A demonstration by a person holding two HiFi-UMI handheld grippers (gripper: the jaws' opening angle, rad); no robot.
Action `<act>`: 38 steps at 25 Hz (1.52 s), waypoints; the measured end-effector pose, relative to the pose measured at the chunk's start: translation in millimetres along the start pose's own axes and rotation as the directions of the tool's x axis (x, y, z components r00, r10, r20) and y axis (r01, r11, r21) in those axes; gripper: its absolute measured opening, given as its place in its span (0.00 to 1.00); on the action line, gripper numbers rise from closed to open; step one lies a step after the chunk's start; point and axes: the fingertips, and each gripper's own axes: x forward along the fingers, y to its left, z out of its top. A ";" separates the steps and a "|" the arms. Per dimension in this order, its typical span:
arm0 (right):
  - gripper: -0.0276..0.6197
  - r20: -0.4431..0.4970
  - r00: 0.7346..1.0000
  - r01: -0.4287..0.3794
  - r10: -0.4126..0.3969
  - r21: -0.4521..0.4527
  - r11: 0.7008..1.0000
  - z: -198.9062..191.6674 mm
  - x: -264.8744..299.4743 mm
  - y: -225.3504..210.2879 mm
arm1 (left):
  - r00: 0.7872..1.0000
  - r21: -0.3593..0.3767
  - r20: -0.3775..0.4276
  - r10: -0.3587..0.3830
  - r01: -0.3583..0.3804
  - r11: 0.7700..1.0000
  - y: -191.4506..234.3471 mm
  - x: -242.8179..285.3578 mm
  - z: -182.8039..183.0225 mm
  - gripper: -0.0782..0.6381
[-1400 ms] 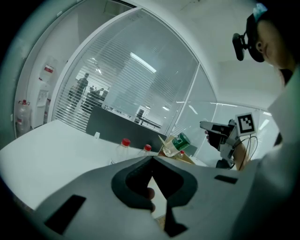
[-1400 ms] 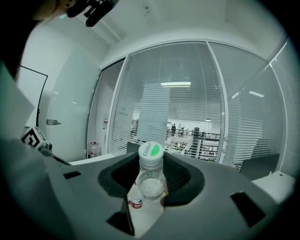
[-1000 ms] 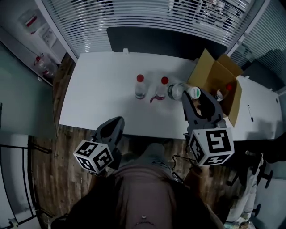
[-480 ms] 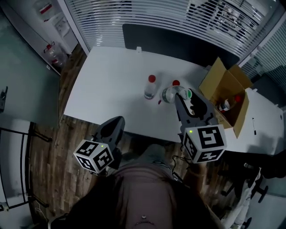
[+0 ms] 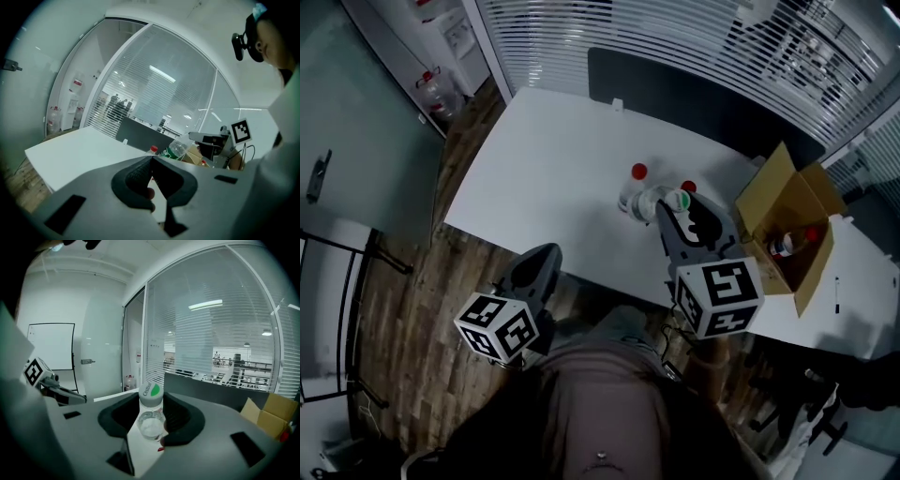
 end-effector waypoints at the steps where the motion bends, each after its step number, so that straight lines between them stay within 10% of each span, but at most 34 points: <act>1: 0.31 -0.005 1.000 -0.012 0.012 -0.002 1.000 -0.8 3.2 1.9 | 1.000 -0.003 0.004 0.009 -0.009 1.000 1.2 -1.0 0.5 0.12; 38: 0.31 -0.271 0.922 -0.285 0.276 0.004 0.958 -86.1 113.3 32.2 | 0.986 -0.061 0.030 0.165 -0.163 0.985 26.1 24.0 10.8 0.12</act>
